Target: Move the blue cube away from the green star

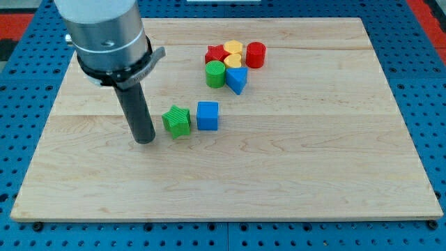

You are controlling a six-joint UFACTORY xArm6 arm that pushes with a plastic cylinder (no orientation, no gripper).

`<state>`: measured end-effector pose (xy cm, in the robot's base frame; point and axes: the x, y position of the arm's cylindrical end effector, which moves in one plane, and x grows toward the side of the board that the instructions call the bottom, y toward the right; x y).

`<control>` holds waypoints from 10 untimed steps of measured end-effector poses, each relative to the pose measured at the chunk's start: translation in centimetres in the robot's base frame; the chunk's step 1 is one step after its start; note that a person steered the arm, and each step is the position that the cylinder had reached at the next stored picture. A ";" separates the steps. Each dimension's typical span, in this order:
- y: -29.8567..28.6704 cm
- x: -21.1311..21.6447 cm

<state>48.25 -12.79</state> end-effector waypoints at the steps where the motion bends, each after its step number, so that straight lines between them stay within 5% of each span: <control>1: 0.0 -3.4; 2: 0.5 -6.5; 8: 16.7 2.0; 10: 20.6 -2.7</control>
<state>45.56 7.86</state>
